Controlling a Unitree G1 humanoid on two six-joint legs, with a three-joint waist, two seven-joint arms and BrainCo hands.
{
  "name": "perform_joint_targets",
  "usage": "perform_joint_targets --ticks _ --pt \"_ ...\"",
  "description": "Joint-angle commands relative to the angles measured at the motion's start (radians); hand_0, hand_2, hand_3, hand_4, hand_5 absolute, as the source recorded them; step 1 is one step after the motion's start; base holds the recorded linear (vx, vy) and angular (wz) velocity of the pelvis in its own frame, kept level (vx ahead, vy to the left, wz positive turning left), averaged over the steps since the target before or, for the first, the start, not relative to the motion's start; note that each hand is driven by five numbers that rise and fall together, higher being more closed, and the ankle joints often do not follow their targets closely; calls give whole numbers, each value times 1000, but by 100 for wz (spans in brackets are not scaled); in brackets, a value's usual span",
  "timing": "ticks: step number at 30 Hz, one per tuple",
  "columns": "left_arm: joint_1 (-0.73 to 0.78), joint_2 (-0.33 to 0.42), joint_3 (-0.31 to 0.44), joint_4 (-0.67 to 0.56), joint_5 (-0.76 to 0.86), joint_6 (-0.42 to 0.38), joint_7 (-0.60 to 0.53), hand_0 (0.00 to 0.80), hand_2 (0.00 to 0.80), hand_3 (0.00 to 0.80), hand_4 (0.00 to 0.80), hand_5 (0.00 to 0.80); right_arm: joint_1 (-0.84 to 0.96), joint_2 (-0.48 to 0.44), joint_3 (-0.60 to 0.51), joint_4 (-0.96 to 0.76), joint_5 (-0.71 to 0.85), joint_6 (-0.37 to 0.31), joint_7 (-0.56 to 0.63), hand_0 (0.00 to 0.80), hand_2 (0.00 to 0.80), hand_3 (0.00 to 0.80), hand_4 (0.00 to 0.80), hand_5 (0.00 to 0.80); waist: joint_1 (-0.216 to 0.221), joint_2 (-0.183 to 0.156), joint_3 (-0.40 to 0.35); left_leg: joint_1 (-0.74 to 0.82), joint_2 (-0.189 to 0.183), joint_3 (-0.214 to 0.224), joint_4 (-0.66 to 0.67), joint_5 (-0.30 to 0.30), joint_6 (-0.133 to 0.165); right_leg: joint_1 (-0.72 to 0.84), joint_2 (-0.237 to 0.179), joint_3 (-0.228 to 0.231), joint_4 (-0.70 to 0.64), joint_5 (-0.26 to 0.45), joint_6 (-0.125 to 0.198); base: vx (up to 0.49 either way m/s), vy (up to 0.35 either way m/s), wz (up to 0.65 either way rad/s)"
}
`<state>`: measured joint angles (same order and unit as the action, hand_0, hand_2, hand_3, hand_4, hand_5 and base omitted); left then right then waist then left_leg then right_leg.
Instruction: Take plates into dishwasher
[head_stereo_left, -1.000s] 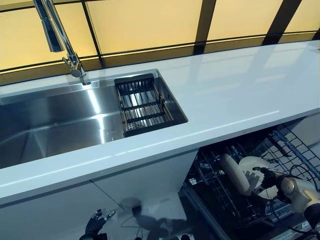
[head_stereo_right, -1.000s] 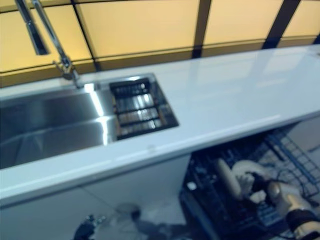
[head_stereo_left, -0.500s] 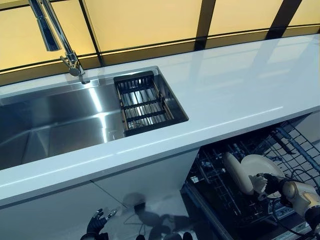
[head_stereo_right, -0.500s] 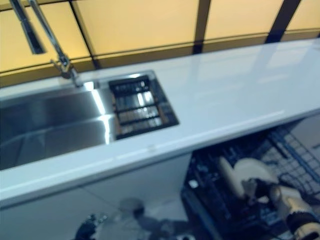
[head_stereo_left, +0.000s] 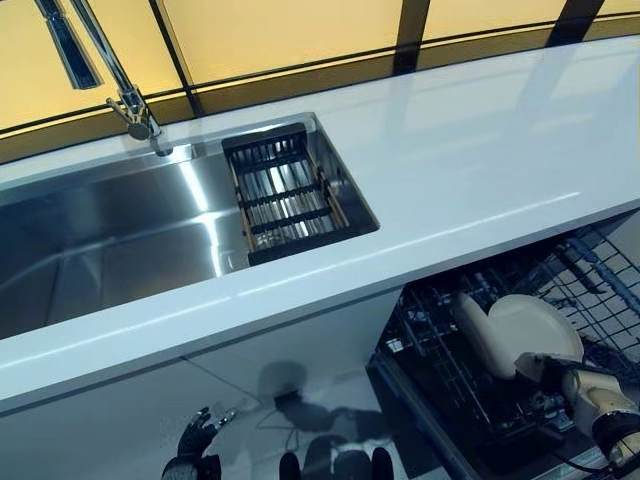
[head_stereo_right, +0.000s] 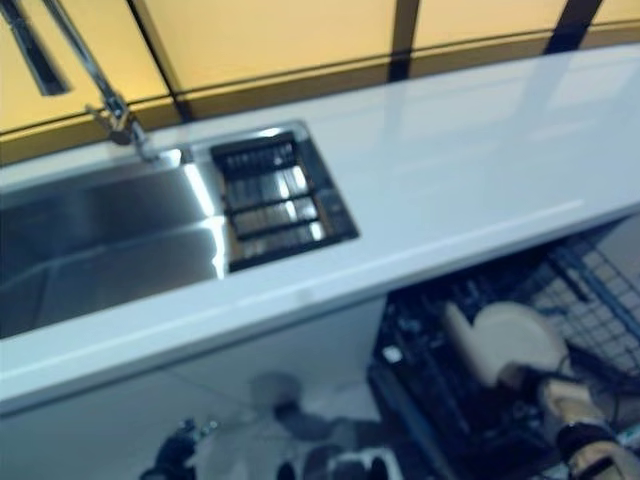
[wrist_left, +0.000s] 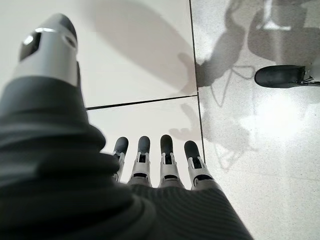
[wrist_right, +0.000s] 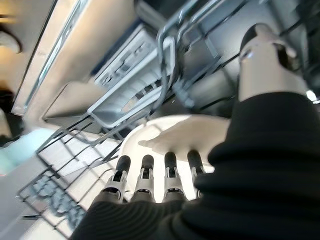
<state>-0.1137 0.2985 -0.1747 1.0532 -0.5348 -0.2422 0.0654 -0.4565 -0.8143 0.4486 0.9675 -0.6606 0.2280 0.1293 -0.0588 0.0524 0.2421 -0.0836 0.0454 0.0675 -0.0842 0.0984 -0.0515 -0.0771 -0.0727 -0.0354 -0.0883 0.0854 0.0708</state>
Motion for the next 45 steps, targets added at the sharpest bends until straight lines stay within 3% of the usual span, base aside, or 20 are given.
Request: perform_joint_targets --ticks 1,9,14,15,16,17,18,25,33,41,45 --pt "-79 26 -30 10 -36 -33 3 0 0 0 0 0 -103 58 90 88 6 61 -54 0 0 0 0 0 33 -44 11 17 -63 -20 -3 -66 36 -63 -19 38 1 69 39 -47 -1 2" --pt "-93 17 -53 6 -44 -37 2 0 0 0 0 0 -140 110 72 185 90 156 -173 0 0 0 0 0 47 -16 17 6 -77 -39 -3 -63 40 -71 -27 26 1 69 39 -30 9 5" --pt "-91 15 -63 2 -50 -33 -1 0 0 0 0 0 -144 113 55 213 110 171 -198 0 0 0 0 0 50 -9 13 4 -82 -45 -3 -62 42 -74 -28 22 1 71 40 -7 16 7" --pt "-89 15 -64 2 -54 -34 -2 0 0 0 0 0 -142 115 50 218 111 175 -207 122 122 122 122 122 50 -9 12 4 -83 -46 -3 -62 42 -73 -28 23 1 72 40 0 16 4" --pt "-90 14 -65 2 -53 -33 -2 0 0 0 0 0 -141 116 46 220 109 171 -202 370 370 370 370 370 50 -10 11 5 -84 -48 -3 -62 43 -73 -28 24 1 72 40 0 0 0" --pt "-91 13 -65 2 -52 -33 -1 0 0 0 0 0 -141 117 43 222 111 170 -203 499 499 499 499 499 50 -10 11 5 -84 -49 -3 -62 43 -73 -28 24 1 72 39 0 0 0" --pt "-93 11 -67 1 -54 -31 4 0 0 0 0 0 -141 118 42 222 110 166 -210 800 800 800 800 800 50 -12 11 5 -85 -49 -3 -62 44 -73 -27 24 1 73 39 0 0 0" --pt "-93 12 -67 2 -56 -26 8 0 0 0 0 0 -133 114 32 217 115 157 -246 800 800 800 800 800 49 -22 4 9 -84 -50 -3 -63 46 -70 -23 29 1 75 40 0 0 0" --pt "-83 13 -60 16 -60 -31 6 0 0 0 0 0 -93 101 3 190 146 137 -364 800 800 800 800 800 43 -37 -10 16 -82 -48 -3 -68 47 -63 -17 38 1 74 42 0 0 0" --pt "-62 17 -41 13 -60 -29 13 0 0 0 0 0 -43 53 -75 72 284 44 -438 800 800 800 800 800 25 -51 -21 28 -78 -42 -3 -72 48 -54 -10 50 1 75 42 0 0 0" --pt "-32 16 -12 7 -56 -34 18 0 0 0 0 0 32 15 -156 -104 304 -17 -416 800 800 800 800 800 4 -63 -26 34 -75 -31 -3 -75 47 -52 -3 63 1 76 42 24 23 -8"
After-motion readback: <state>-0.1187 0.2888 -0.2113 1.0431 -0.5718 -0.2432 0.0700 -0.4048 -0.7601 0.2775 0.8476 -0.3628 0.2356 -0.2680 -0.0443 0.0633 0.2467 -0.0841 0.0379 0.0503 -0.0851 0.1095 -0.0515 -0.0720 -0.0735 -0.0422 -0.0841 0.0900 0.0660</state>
